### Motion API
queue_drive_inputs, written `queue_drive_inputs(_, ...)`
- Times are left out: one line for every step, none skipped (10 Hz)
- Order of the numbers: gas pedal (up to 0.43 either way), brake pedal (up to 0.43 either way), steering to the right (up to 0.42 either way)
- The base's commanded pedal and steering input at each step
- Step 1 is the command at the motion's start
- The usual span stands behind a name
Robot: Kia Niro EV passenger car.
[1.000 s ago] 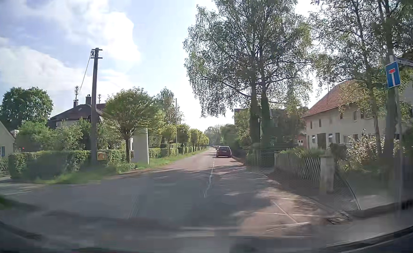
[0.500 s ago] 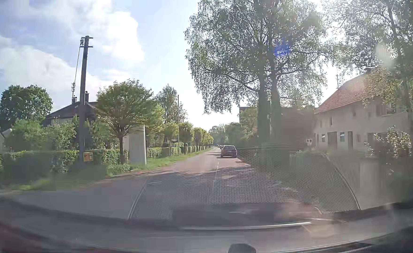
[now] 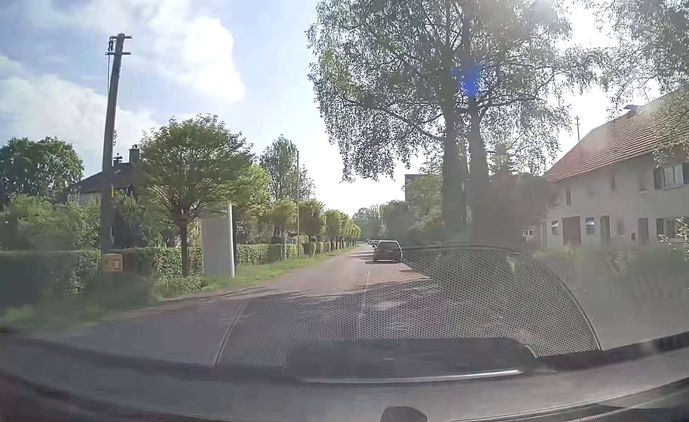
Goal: Follow the waypoints while adhering to traffic rules and regulations
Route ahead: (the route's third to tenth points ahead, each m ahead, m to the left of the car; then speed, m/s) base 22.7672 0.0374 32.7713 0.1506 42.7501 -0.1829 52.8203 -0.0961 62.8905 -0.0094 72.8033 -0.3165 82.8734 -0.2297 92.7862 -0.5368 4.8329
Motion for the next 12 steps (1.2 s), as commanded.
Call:
queue_drive_inputs(0.079, 0.000, -0.011)
queue_drive_inputs(0.079, 0.000, -0.012)
queue_drive_inputs(0.079, 0.000, -0.012)
queue_drive_inputs(0.079, 0.000, -0.013)
queue_drive_inputs(0.079, 0.000, -0.015)
queue_drive_inputs(0.079, 0.000, -0.016)
queue_drive_inputs(0.079, 0.000, -0.016)
queue_drive_inputs(0.079, 0.000, -0.016)
queue_drive_inputs(0.079, 0.000, -0.016)
queue_drive_inputs(0.067, 0.000, -0.017)
queue_drive_inputs(0.067, 0.000, -0.018)
queue_drive_inputs(0.059, 0.000, -0.018)
